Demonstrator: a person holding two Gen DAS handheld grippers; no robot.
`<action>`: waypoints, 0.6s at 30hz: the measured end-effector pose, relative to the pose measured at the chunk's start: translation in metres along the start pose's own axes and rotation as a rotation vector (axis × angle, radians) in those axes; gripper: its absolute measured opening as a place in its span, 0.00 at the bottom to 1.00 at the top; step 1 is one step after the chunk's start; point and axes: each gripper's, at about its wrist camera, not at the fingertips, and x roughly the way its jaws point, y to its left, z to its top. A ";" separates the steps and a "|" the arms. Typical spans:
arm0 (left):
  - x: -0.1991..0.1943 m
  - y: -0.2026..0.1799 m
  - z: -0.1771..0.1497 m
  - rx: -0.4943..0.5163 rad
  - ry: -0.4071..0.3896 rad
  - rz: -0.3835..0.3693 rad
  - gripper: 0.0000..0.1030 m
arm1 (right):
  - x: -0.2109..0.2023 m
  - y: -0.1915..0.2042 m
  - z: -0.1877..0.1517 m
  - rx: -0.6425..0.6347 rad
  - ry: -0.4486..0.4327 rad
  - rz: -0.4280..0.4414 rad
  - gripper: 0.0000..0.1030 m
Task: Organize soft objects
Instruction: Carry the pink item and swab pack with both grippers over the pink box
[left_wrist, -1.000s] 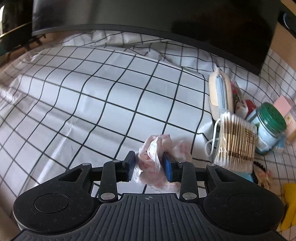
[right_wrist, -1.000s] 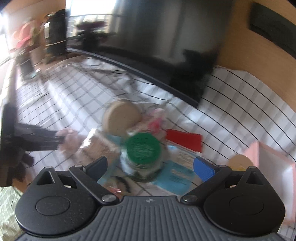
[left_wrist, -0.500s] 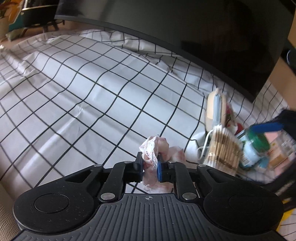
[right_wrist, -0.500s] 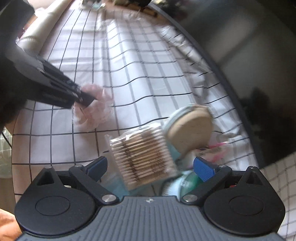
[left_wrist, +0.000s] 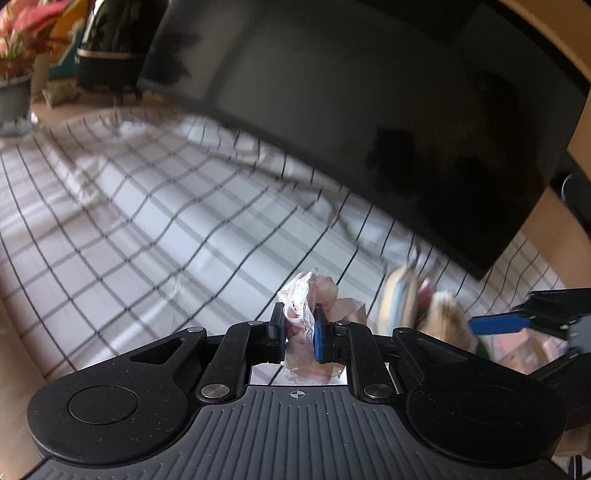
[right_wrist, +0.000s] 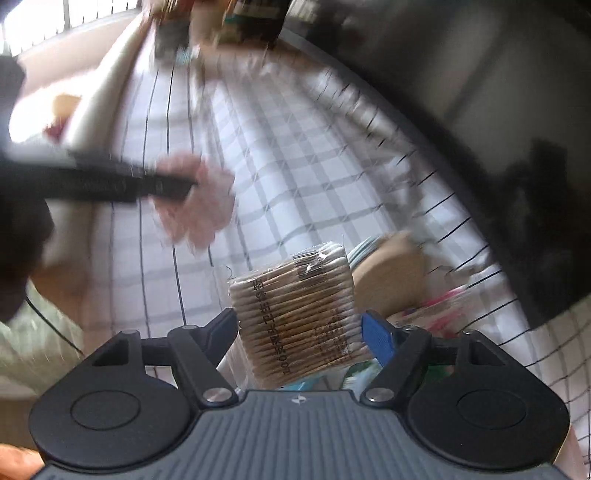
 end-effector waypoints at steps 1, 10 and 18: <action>-0.005 -0.008 0.005 -0.001 -0.016 0.002 0.16 | -0.014 -0.007 0.002 0.007 -0.027 -0.006 0.72; -0.023 -0.115 0.043 0.064 -0.121 -0.071 0.16 | -0.135 -0.093 -0.034 0.117 -0.209 -0.182 0.72; 0.003 -0.243 0.040 0.176 -0.083 -0.229 0.16 | -0.203 -0.196 -0.135 0.422 -0.287 -0.371 0.72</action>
